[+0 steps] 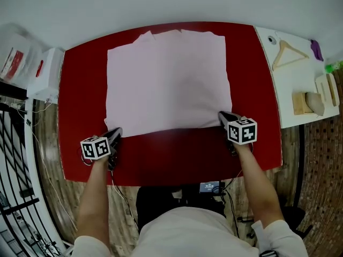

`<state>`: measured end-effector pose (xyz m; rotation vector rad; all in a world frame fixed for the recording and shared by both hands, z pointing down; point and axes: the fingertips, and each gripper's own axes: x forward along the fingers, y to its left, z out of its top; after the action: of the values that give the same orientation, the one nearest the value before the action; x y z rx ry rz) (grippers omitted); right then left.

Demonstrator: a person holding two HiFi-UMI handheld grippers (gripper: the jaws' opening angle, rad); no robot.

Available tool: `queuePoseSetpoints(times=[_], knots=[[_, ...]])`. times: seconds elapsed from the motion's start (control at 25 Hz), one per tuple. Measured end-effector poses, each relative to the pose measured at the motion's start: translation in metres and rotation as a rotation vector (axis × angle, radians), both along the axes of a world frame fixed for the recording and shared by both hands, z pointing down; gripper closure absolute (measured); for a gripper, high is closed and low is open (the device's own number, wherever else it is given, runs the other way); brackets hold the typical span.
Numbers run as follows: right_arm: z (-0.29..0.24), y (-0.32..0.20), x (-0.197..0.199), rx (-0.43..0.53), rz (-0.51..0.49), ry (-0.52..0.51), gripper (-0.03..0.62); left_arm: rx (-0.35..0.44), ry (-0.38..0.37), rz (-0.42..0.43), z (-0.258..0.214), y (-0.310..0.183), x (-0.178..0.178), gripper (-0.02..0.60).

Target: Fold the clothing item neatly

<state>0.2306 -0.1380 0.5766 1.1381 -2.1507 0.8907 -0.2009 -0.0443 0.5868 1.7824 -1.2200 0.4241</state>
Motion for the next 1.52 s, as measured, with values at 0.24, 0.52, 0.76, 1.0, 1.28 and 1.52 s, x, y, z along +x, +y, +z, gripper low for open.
queuePoseSetpoints(times=[0.24,0.52,0.76,1.0,1.28,1.52], knots=[[0.0,0.001,-0.003,0.042,0.008,0.033,0.582,-0.001,-0.003,0.009,0.001,0.002,0.0,0.578],[-0.011,0.002,-0.001,0.056,0.099,0.007,0.58,0.035,-0.033,0.015,0.001,0.006,-0.015,0.577],[-0.065,0.015,-0.01,0.183,0.163,-0.084,0.58,0.168,0.024,-0.054,-0.036,0.015,-0.022,0.577],[-0.093,0.053,-0.047,0.238,0.026,-0.057,0.58,0.327,0.15,-0.022,-0.096,0.033,0.011,0.577],[-0.138,0.094,-0.085,0.276,-0.031,-0.136,0.582,0.488,0.279,0.064,-0.166,0.072,0.064,0.577],[-0.179,0.148,-0.104,0.283,-0.06,-0.225,0.582,0.562,0.331,0.156,-0.214,0.123,0.09,0.577]])
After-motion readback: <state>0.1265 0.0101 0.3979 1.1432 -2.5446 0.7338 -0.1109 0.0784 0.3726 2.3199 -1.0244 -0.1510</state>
